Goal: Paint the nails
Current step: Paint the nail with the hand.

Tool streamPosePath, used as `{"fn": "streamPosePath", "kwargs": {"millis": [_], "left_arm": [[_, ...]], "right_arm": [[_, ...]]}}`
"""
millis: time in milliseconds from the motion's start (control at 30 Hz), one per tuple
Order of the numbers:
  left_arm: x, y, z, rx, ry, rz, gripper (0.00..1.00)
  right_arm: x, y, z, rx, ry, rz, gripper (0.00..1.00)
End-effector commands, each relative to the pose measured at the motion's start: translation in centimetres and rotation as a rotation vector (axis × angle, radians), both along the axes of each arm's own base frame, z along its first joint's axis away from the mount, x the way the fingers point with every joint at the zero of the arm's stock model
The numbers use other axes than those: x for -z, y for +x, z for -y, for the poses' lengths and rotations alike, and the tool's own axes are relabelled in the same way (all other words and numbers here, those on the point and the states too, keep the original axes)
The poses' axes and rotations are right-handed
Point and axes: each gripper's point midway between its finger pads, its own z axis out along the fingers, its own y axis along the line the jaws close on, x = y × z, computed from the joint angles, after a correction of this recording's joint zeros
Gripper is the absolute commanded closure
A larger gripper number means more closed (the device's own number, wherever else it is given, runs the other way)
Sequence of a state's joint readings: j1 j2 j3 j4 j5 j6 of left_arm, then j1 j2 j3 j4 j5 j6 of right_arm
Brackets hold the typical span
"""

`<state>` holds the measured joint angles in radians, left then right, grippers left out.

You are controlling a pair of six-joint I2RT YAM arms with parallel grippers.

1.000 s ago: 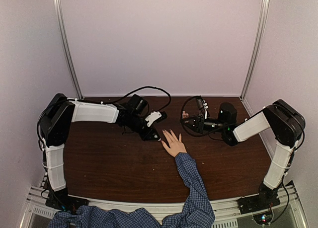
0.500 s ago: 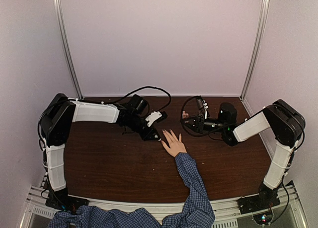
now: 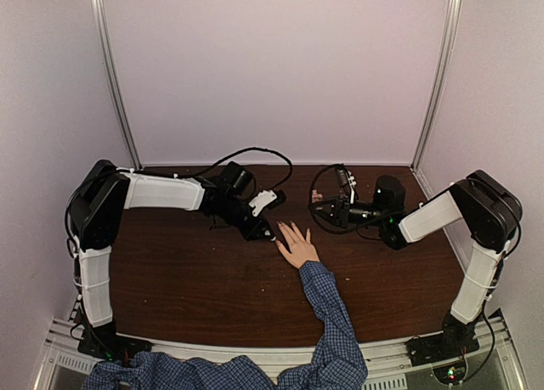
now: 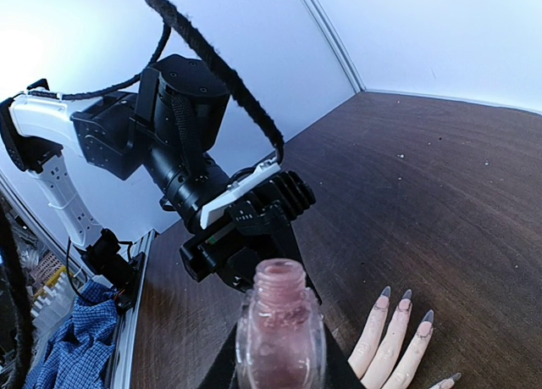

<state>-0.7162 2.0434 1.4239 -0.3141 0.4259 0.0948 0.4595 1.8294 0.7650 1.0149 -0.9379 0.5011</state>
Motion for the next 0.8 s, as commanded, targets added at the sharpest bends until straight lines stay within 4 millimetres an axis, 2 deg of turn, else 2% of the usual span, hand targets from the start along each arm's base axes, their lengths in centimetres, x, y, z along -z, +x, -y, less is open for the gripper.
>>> {"fn": "streamPosePath", "kwargs": {"millis": [0,767], "left_arm": [[-0.7,1.3,1.0,-0.015,-0.028,0.038,1.00],[-0.6,2.7,0.1,-0.065,-0.015,0.048,1.00]], "right_arm": [[0.0,0.2,0.2,0.000,0.010,0.019,1.00],[0.1,0.2,0.2,0.000,0.009,0.018,1.00]]}}
